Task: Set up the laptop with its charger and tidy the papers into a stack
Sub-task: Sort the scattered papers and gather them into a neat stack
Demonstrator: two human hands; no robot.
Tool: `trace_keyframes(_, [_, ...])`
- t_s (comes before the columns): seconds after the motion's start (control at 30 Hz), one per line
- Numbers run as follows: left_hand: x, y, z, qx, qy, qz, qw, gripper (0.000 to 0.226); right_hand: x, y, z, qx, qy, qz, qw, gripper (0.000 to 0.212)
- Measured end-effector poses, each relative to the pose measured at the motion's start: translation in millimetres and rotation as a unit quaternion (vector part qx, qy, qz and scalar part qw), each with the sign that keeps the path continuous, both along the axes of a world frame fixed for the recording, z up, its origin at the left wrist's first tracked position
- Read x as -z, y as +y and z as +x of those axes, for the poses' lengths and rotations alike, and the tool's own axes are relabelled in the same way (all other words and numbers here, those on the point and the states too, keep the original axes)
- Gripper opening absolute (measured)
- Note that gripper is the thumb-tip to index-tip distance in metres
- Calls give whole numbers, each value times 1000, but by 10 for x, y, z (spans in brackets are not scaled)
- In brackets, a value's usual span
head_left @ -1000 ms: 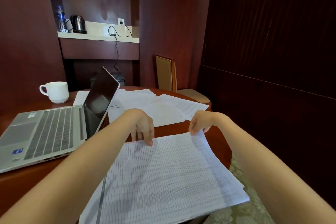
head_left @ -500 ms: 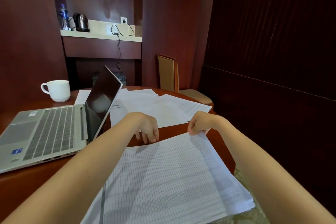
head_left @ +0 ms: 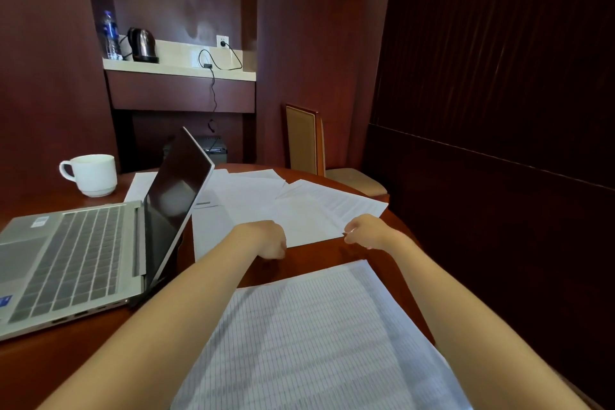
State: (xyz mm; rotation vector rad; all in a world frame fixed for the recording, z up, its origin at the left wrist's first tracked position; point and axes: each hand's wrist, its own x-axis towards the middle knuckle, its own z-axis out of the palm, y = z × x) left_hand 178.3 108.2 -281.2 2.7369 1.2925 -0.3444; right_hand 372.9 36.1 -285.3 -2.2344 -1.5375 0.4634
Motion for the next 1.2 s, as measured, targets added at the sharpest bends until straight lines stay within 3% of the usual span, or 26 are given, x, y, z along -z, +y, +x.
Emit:
trace_keyframes(0.23, [209, -4, 169, 17, 41, 46, 998, 49, 145, 204, -22, 46, 84, 37, 995, 36])
trace_keyframes(0.3, [257, 39, 229, 16, 42, 53, 998, 49, 181, 283, 11, 63, 107, 50, 991, 19])
trace_keyframes(0.43, [375, 138, 318, 17, 38, 59, 997, 51, 252, 459, 95, 109, 148, 65, 981, 36])
trace_keyframes(0.57, [495, 226, 319, -11, 19, 41, 999, 54, 313, 605, 183, 166, 213, 92, 958, 25])
trace_keyframes(0.67, [502, 295, 288, -10, -15, 57, 998, 52, 334, 699, 285, 201, 254, 115, 939, 30])
trace_keyframes(0.73, [452, 353, 272, 2, -39, 80, 996, 49, 344, 717, 315, 199, 218, 108, 949, 28])
trace_keyframes(0.8, [411, 392, 266, -1, -49, 96, 994, 49, 372, 729, 318, 173, 69, 65, 980, 11])
trace_keyframes(0.87, [399, 417, 265, -12, -62, 100, 993, 50, 424, 729, 310, 114, -36, 29, 992, 41])
trace_keyframes(1.03, [391, 550, 246, -46, -132, 65, 988, 50, 392, 797, 267, 20, -25, -52, 998, 70])
trace_keyframes(1.2, [421, 620, 175, -89, -198, 38, 975, 46, 238, 851, 324, 0, -133, -85, 987, 49])
